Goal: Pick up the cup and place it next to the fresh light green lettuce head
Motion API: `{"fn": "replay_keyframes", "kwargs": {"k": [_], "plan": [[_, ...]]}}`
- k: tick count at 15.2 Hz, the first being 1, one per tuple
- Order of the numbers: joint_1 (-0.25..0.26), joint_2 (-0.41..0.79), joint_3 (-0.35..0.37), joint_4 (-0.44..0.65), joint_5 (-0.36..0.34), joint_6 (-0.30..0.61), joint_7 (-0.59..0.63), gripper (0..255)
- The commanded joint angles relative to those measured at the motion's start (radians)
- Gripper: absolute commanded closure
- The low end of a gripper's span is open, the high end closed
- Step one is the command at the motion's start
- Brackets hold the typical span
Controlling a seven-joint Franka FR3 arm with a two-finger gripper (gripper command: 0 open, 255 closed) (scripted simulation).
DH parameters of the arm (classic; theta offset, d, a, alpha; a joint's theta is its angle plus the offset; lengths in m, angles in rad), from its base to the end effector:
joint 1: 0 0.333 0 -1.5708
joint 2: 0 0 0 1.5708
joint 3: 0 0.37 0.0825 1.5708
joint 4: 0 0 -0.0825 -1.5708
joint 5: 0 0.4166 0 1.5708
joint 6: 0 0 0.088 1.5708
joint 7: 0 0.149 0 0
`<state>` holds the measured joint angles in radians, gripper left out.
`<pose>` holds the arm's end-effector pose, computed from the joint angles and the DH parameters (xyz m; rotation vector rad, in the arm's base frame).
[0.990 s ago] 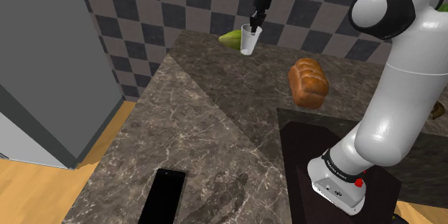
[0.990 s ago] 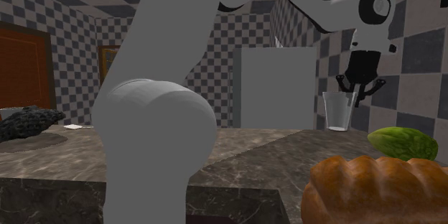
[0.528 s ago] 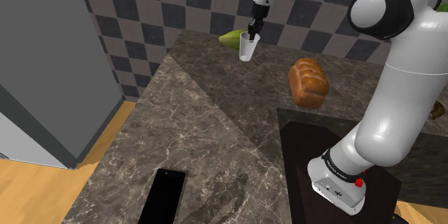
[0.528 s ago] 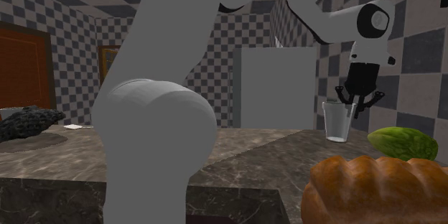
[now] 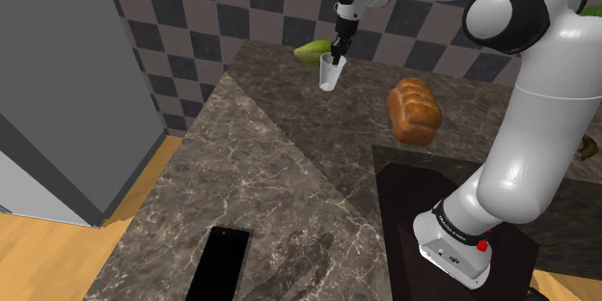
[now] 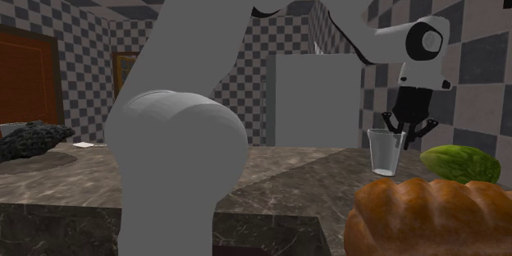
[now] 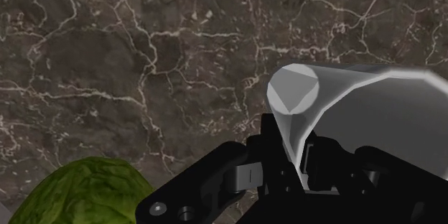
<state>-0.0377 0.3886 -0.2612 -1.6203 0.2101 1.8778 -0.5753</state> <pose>0.6780 -0.1640 0.3909 -2.9858 -0.3206 0.0956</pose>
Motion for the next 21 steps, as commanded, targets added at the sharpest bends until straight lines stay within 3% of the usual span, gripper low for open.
{"fn": "replay_keyframes", "kwargs": {"k": [1, 10, 11, 16, 21], "plan": [[-0.001, 0.013, 0.001, -0.012, 0.005, 0.025, -0.006, 255], [-0.002, 0.022, 0.003, -0.028, 0.008, 0.049, -0.01, 255], [-0.002, 0.023, 0.003, -0.028, 0.008, 0.049, -0.01, 0], [-0.002, 0.022, 0.003, -0.028, 0.008, 0.049, -0.01, 0], [-0.012, 0.006, -0.005, 0.076, -0.003, -0.07, 0.0, 0]]}}
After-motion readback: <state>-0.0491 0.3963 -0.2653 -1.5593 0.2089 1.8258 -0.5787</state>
